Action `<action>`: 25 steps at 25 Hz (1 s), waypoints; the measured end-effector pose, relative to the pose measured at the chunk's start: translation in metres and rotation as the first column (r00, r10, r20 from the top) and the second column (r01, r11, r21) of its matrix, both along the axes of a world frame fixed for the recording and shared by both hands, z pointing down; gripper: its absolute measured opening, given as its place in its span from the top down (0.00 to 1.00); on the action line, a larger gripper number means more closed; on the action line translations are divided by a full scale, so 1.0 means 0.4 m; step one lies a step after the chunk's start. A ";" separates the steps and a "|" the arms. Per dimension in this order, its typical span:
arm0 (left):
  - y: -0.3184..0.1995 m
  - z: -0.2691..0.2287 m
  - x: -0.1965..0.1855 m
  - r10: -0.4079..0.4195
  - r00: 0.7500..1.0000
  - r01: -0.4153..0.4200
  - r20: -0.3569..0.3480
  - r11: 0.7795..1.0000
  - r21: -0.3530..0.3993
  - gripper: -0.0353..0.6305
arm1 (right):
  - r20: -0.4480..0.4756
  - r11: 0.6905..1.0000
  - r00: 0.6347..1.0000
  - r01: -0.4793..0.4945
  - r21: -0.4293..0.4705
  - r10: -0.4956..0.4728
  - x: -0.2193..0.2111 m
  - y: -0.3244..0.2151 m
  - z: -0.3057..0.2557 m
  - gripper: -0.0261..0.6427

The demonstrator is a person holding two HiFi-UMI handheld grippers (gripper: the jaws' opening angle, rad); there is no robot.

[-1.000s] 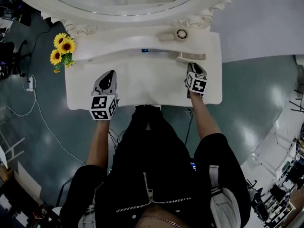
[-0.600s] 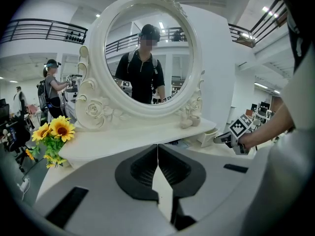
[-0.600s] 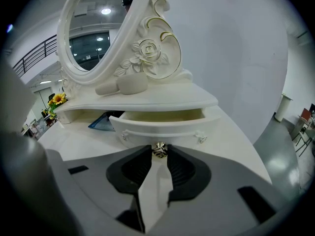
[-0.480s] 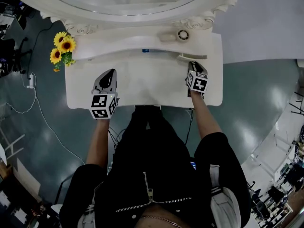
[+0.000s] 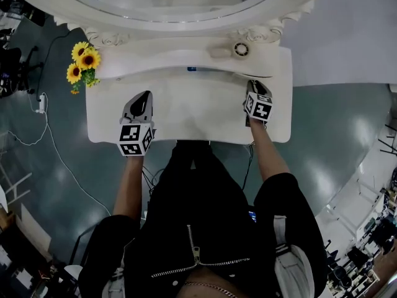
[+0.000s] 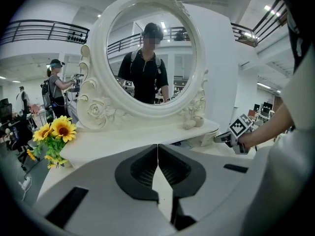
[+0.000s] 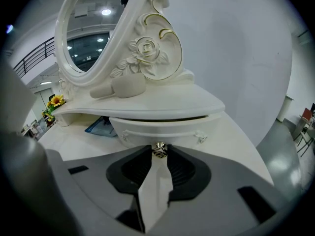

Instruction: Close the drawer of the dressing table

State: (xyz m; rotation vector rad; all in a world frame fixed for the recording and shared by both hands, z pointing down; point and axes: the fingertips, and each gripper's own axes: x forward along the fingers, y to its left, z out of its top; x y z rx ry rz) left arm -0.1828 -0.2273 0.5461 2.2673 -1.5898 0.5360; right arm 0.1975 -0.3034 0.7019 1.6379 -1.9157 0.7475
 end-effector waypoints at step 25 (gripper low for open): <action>-0.010 0.014 -0.026 -0.019 1.000 0.019 0.004 1.000 -0.016 0.91 | -0.004 1.000 1.000 0.009 0.019 -0.009 -0.002 -0.067 0.000 0.80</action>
